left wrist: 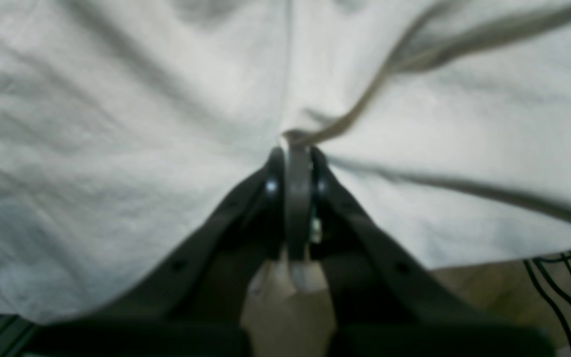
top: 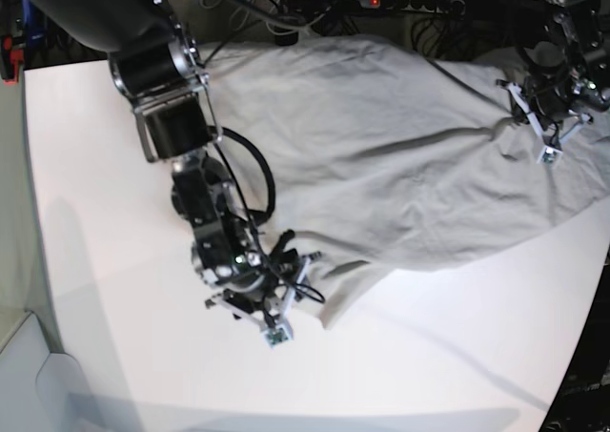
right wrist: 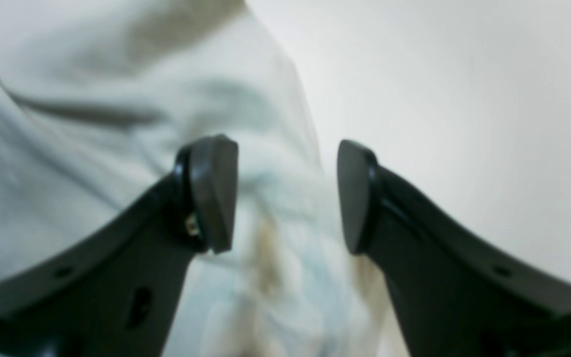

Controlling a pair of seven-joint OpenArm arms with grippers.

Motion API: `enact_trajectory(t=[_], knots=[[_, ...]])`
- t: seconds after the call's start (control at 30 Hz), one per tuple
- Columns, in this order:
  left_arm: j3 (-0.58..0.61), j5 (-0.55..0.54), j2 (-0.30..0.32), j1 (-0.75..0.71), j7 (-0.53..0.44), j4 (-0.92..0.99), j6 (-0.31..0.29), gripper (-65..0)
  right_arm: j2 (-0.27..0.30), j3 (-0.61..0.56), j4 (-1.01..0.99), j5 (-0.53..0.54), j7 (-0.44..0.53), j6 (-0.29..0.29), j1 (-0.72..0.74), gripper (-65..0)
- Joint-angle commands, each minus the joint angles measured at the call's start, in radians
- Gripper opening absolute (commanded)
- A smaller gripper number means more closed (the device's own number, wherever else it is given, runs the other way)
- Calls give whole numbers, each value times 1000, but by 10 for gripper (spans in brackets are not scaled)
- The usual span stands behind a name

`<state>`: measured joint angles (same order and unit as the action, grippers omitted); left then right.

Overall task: Layout the t-shirt on the table in an organized manner, then fold the t-shirt properly
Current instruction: 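Drag the held shirt corner away from the left gripper with the right gripper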

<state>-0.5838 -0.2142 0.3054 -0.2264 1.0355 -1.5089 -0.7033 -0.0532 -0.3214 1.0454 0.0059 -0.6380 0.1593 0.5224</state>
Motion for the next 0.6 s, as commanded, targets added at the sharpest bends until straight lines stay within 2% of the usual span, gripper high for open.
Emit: enact_trajectory(t=[0.0,0.13,0.37,0.47,0.57], knots=[[0,43,10,-15,56,6,5,-647,-17,3,-20,1,34,-4,49,-320],[-2,43,7,-17,56,6,5,-647,-50,3,-169,1,106,-4,110,-320],[-3,43,10,-38,56,6,5,-647,-60,3,-391,1,269,-8,140,-324],[-5,43,13,-38,56,6,5,-647,-38,3,-409,-1,258,-8,134,-337],[-5,43,31,-38,56,6,5,-647,-27,1,-406,-1,200,-8,103,-435]])
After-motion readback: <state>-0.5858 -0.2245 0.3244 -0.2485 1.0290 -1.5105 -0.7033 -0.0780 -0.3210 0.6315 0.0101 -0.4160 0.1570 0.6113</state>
